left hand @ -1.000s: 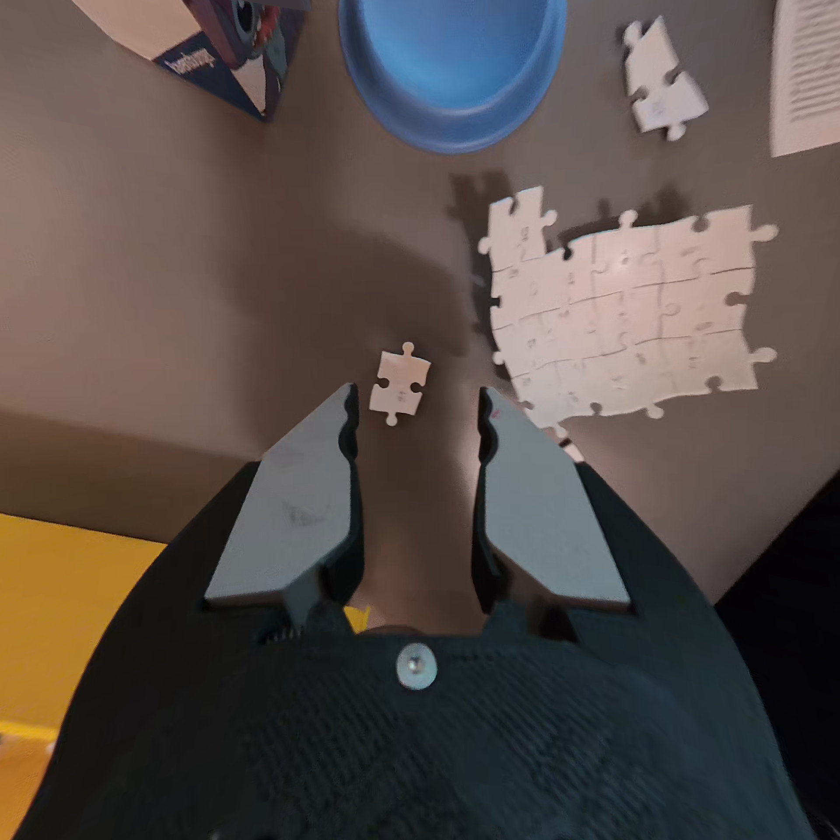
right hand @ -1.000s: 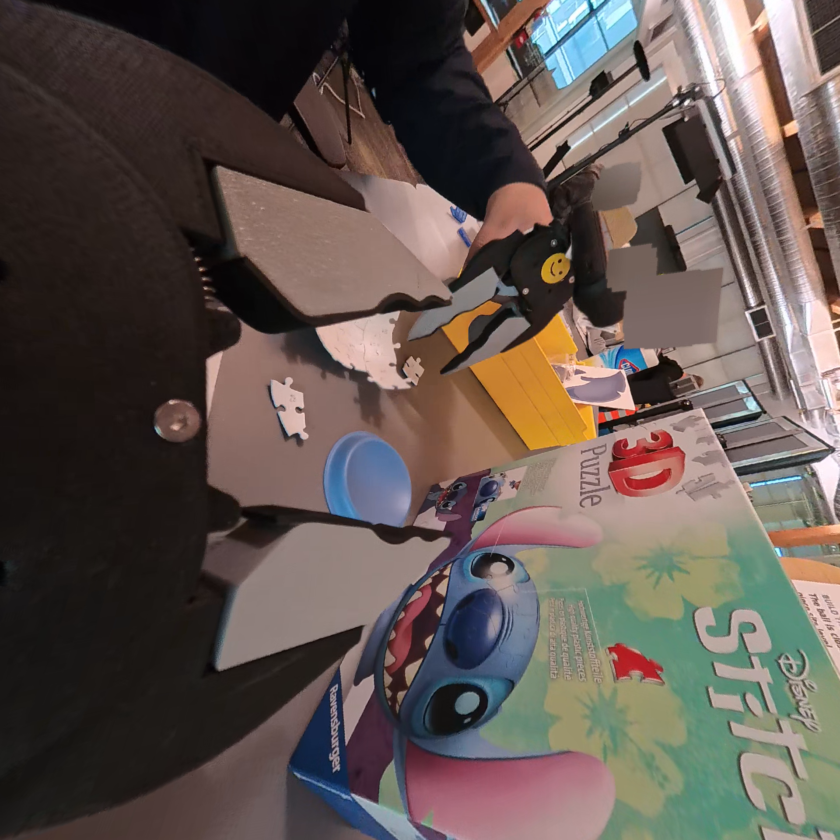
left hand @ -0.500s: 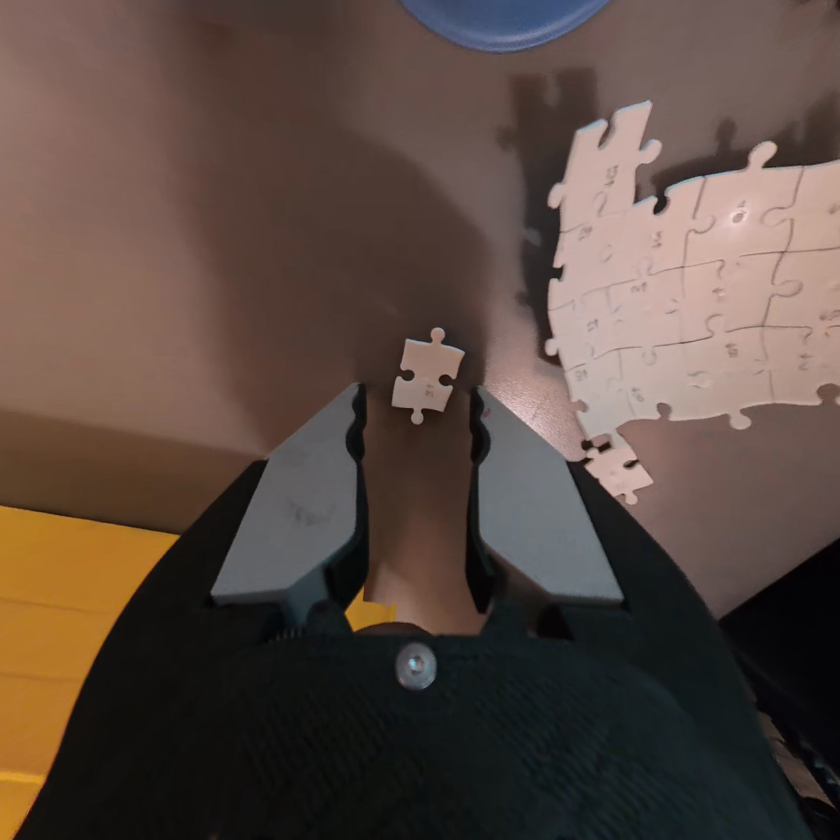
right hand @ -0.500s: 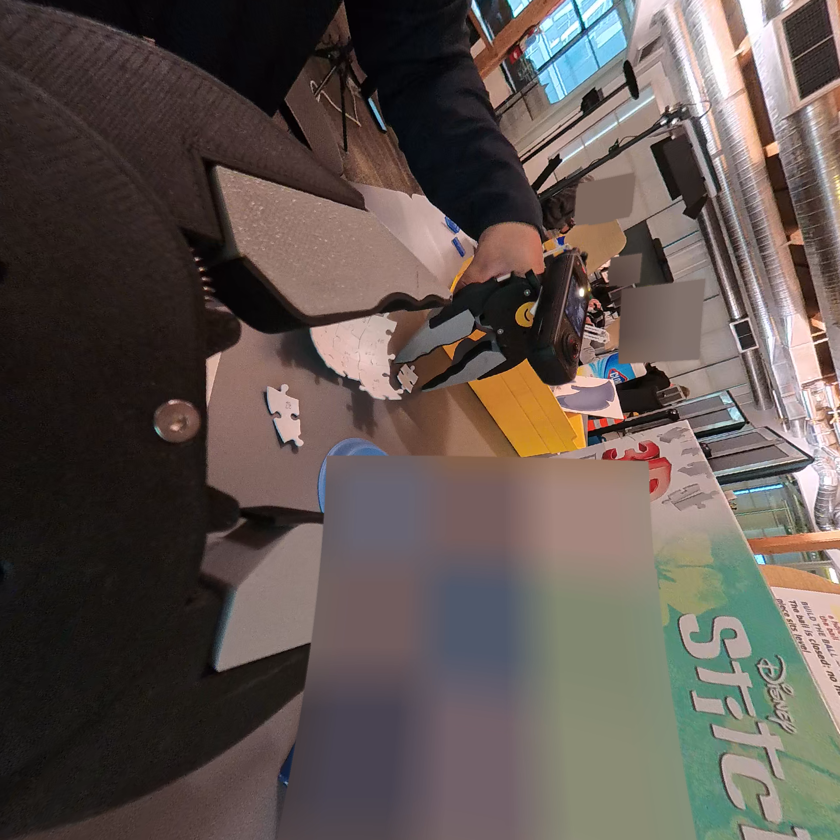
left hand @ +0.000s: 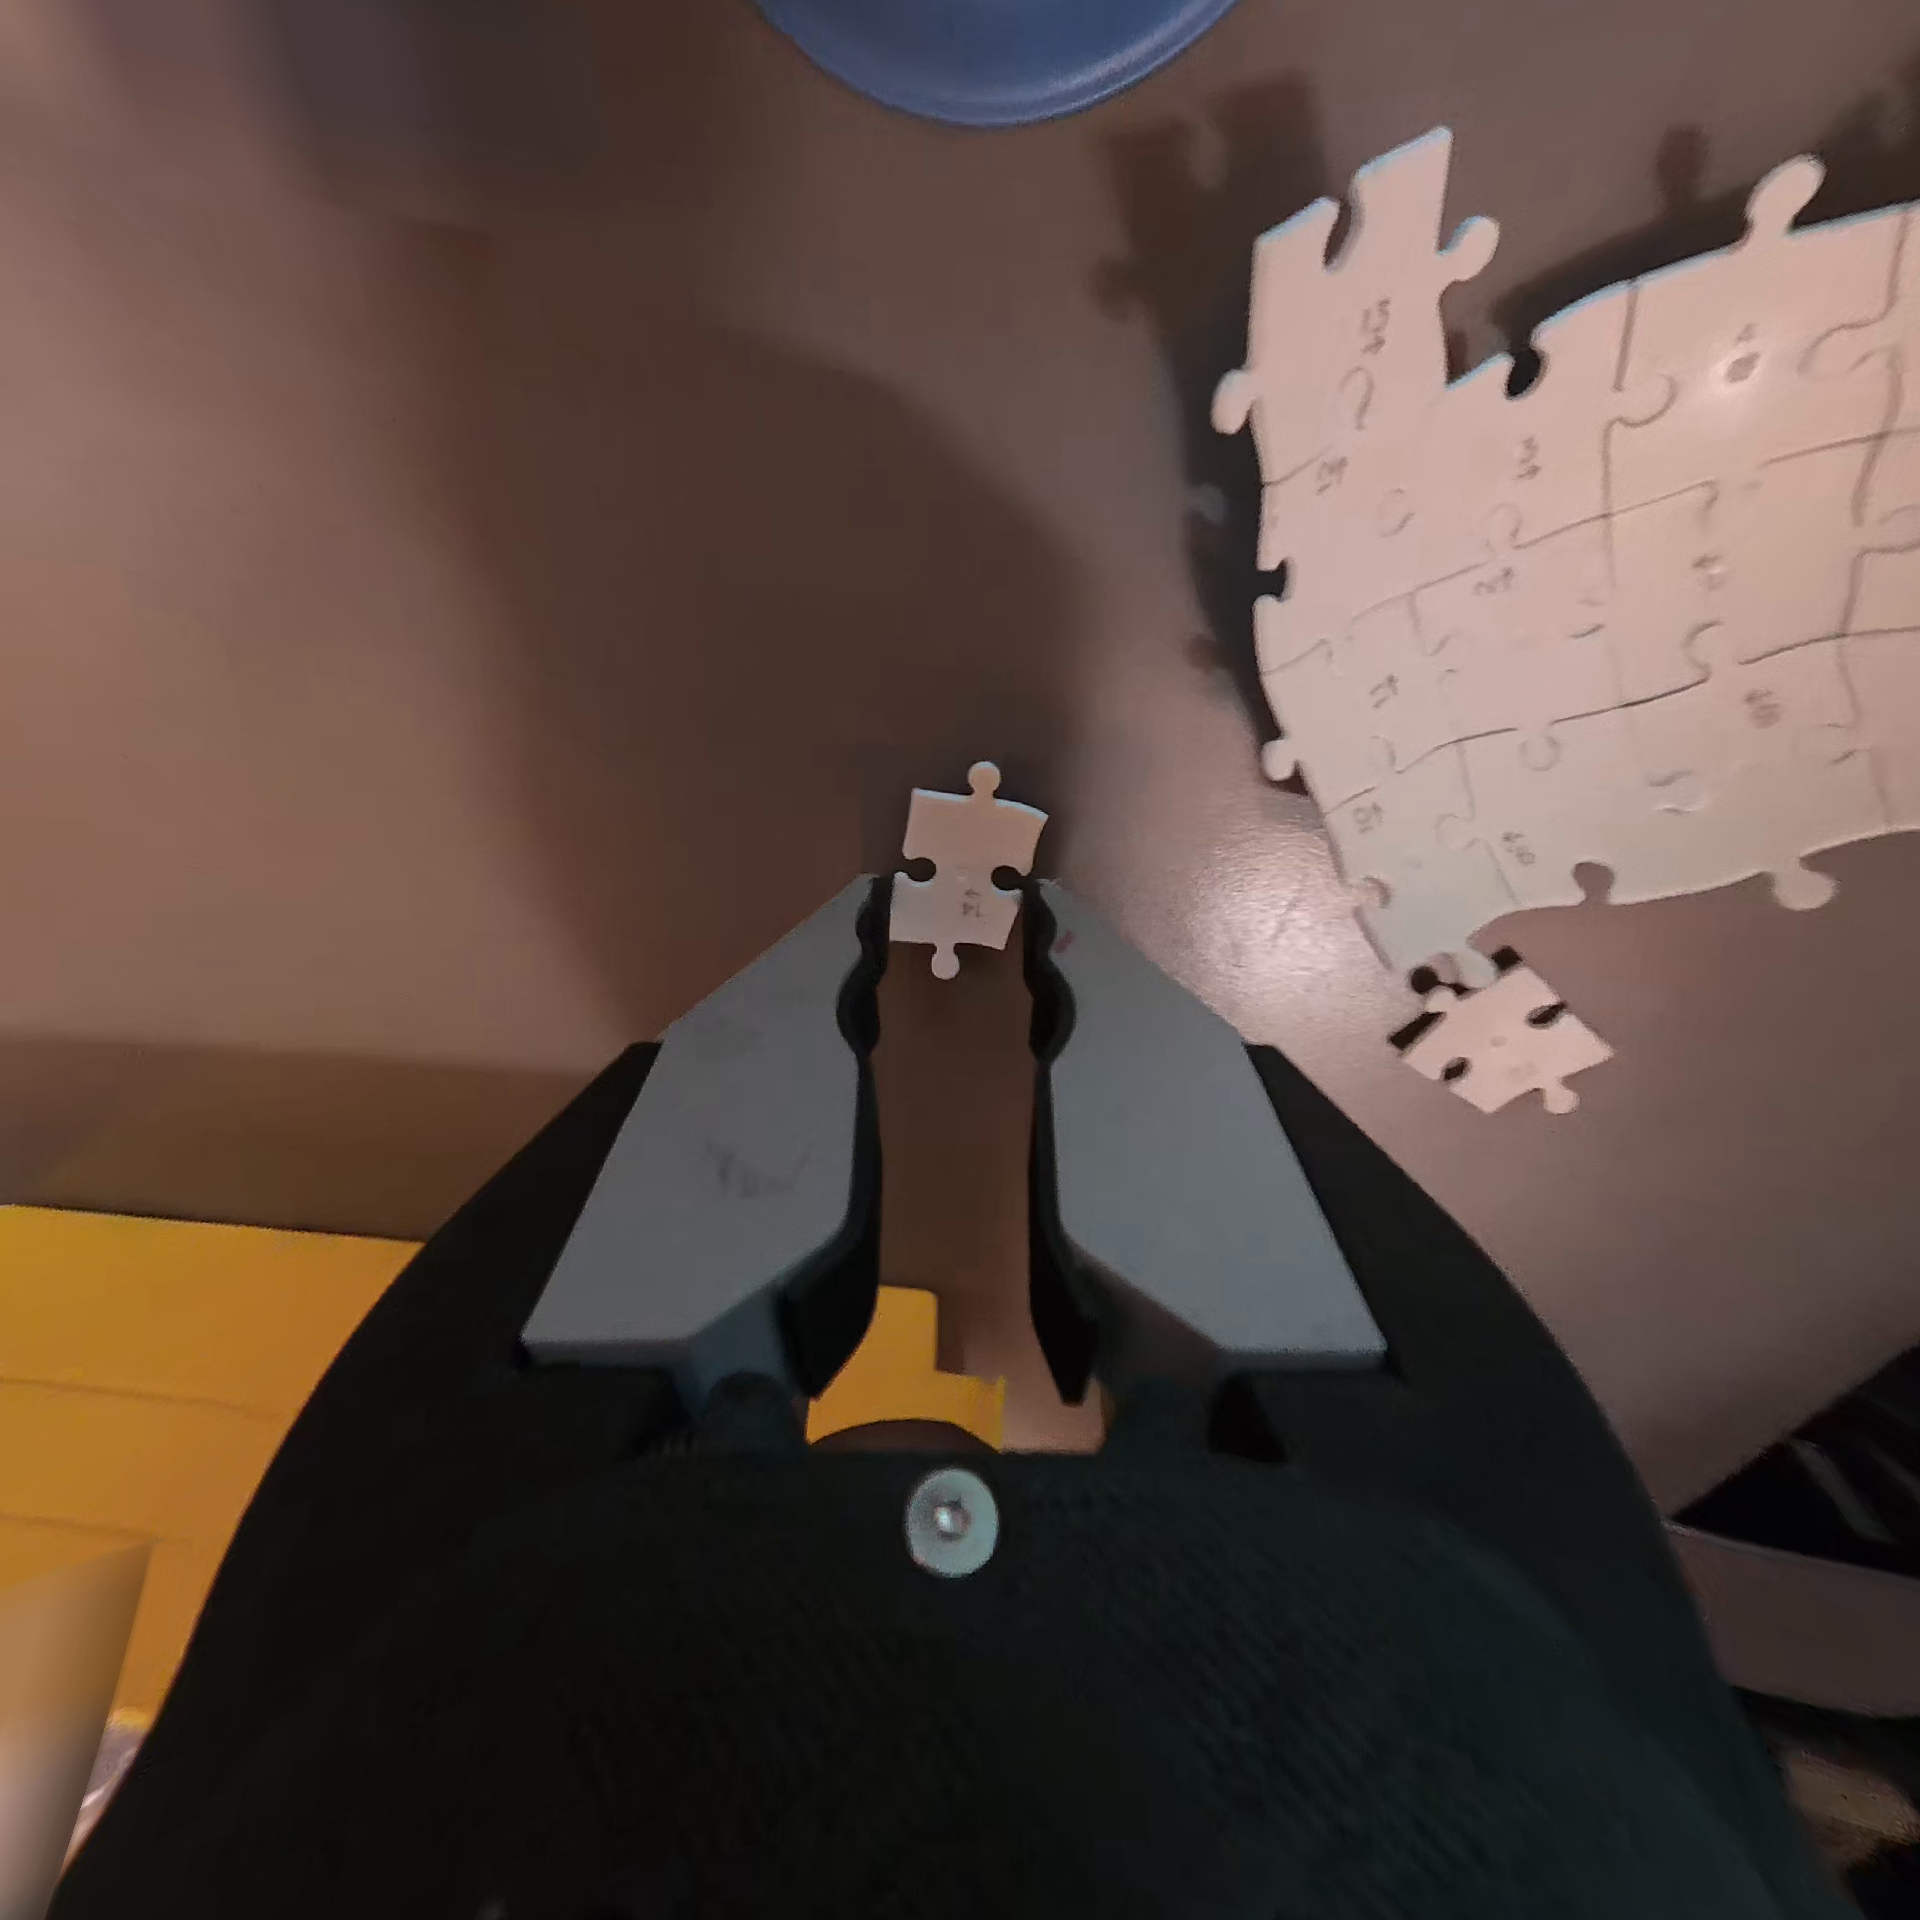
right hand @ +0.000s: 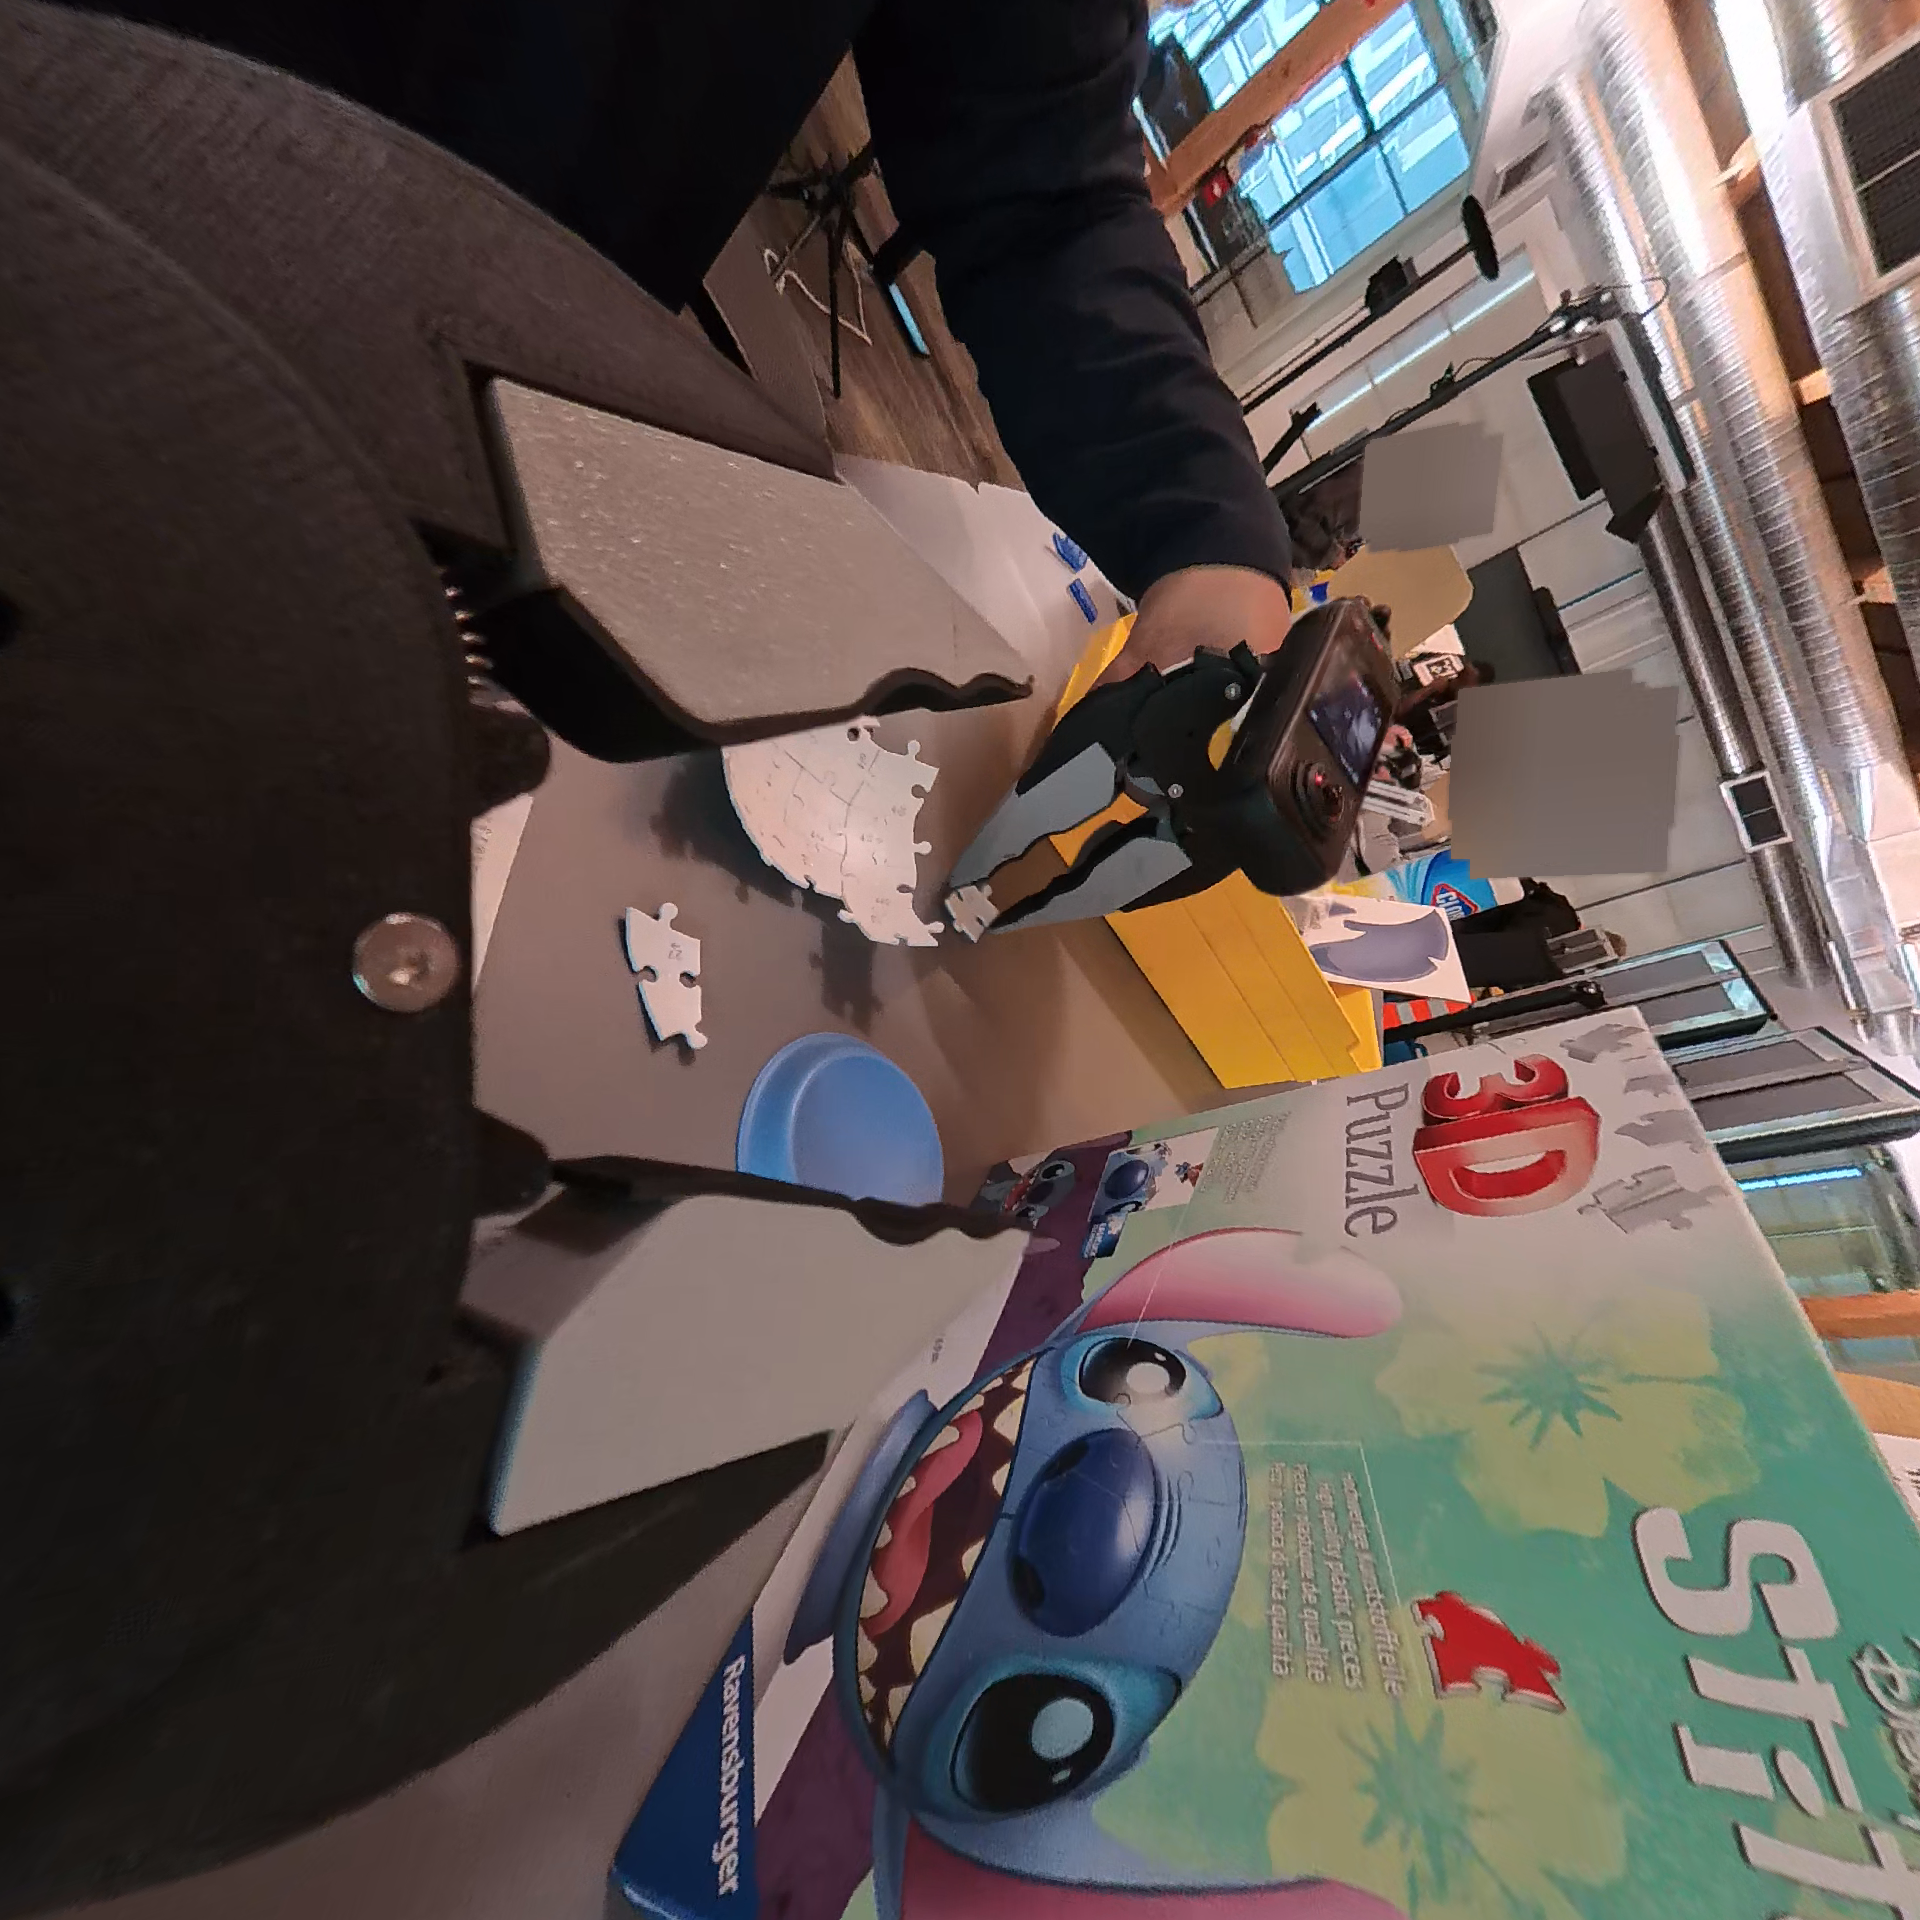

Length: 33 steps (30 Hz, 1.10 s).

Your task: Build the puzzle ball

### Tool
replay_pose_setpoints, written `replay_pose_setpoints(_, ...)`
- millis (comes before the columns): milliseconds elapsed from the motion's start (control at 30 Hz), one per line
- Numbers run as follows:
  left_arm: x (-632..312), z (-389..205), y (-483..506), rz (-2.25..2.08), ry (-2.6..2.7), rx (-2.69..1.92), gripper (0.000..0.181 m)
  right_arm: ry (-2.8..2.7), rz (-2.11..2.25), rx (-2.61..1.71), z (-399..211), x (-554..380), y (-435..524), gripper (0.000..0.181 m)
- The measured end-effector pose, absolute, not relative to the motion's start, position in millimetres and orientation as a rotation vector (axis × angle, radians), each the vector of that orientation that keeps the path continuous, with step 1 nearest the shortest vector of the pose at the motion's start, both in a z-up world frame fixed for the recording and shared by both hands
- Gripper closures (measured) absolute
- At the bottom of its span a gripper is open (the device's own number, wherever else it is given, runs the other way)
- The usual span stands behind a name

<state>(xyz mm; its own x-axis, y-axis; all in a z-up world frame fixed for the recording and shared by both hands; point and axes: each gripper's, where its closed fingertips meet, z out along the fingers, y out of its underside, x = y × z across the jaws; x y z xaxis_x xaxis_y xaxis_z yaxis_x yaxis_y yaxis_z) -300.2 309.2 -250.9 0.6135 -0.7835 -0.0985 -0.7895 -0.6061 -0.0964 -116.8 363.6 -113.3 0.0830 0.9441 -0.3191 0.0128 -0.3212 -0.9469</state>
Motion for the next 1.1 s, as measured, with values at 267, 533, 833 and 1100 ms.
replay_pose_setpoints(267,-292,-209,330,0.471,1.593,-2.205,0.158,-1.125,1.389,-1.589,-134,-131,351,0.096)
replay_pose_setpoints(533,-234,-176,321,0.740,2.008,-1.464,0.158,-1.297,1.402,-1.586,-126,-171,321,0.099)
replay_pose_setpoints(833,-204,-156,313,0.835,1.998,-1.205,0.158,-1.440,1.486,-1.642,-145,-200,298,0.139)
replay_pose_setpoints(1100,-195,-152,308,0.889,2.002,-1.087,0.158,-1.446,1.641,-1.701,-159,-201,289,0.176)
